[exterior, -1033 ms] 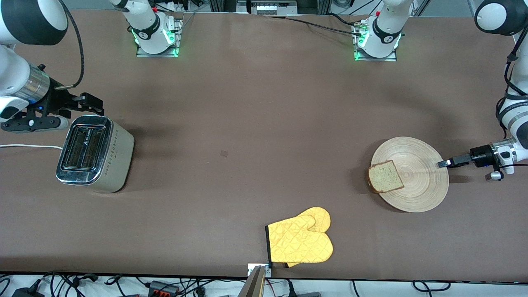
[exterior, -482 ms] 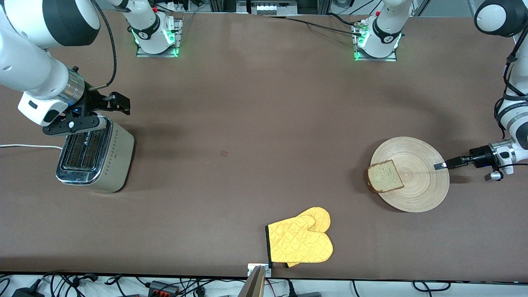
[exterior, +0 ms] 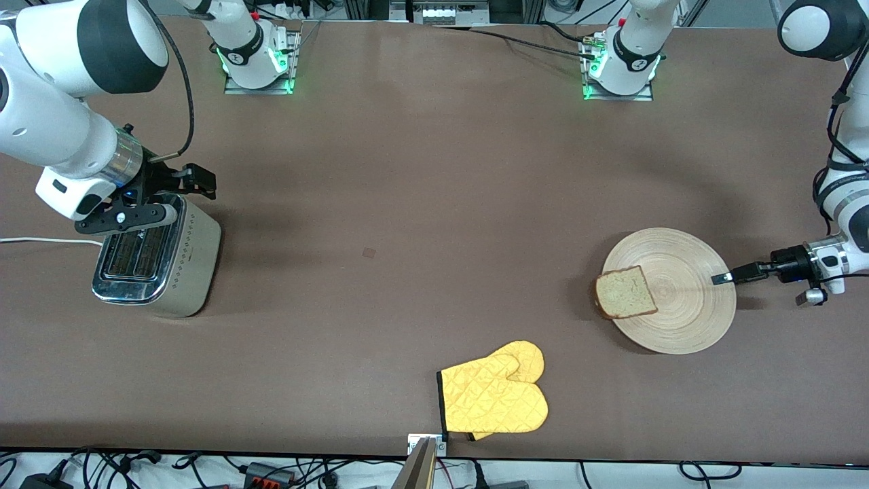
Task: Move plate and put bread in toaster
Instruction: 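Push the plate toward the toaster with the left gripper while the right gripper approaches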
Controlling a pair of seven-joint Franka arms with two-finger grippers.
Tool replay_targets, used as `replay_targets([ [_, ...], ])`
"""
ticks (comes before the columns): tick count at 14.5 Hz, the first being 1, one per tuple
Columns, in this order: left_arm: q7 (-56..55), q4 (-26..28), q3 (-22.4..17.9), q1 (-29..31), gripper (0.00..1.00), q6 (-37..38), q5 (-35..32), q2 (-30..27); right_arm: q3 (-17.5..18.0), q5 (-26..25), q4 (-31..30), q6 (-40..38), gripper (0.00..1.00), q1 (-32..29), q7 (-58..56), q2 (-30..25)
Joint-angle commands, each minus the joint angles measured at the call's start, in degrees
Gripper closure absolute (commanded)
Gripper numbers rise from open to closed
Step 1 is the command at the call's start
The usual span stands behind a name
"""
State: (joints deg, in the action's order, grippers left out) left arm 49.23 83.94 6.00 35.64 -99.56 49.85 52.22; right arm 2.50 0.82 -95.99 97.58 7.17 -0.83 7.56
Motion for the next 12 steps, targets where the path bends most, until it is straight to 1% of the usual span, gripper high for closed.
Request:
replay_targets([
  [1, -1.8, -0.3, 3.6, -1.6, 0.99, 5.9, 0.0, -1.4, 0.0, 0.8, 0.6, 0.2, 0.00, 0.0, 0.3, 0.3],
  [4, -1.8, -0.2, 4.8, -7.3, 0.99, 6.8, -0.4, -1.4, 0.0, 0.9, 0.9, 0.1, 0.00, 0.1, 1.5, 0.5],
  [6, -2.0, 0.2, 5.5, -12.8, 0.99, 6.4, 0.2, -1.2, 0.1, 0.8, 1.1, -0.1, 0.00, 0.1, 1.0, 0.8],
  [7, -1.9, 0.5, 5.5, -16.8, 0.99, 4.2, 0.7, -0.9, 0.1, 0.8, 1.1, -0.1, 0.00, 0.2, 1.0, 0.8],
  [9, -2.2, 2.3, 5.7, -22.1, 0.99, -2.1, 0.9, -1.1, 0.0, 0.7, 1.2, 0.0, 0.00, 0.0, 1.0, 1.5],
  [10, -2.3, 2.8, 5.8, -24.6, 0.99, -4.2, 2.3, -1.0, 0.0, 0.7, 1.2, 0.0, 0.00, 0.0, 1.0, 1.6],
  [12, -2.2, 6.0, 5.9, -27.6, 0.99, -9.1, 7.2, -1.1, 0.1, 0.7, 1.1, -0.7, 0.00, 0.4, 1.2, 1.6],
])
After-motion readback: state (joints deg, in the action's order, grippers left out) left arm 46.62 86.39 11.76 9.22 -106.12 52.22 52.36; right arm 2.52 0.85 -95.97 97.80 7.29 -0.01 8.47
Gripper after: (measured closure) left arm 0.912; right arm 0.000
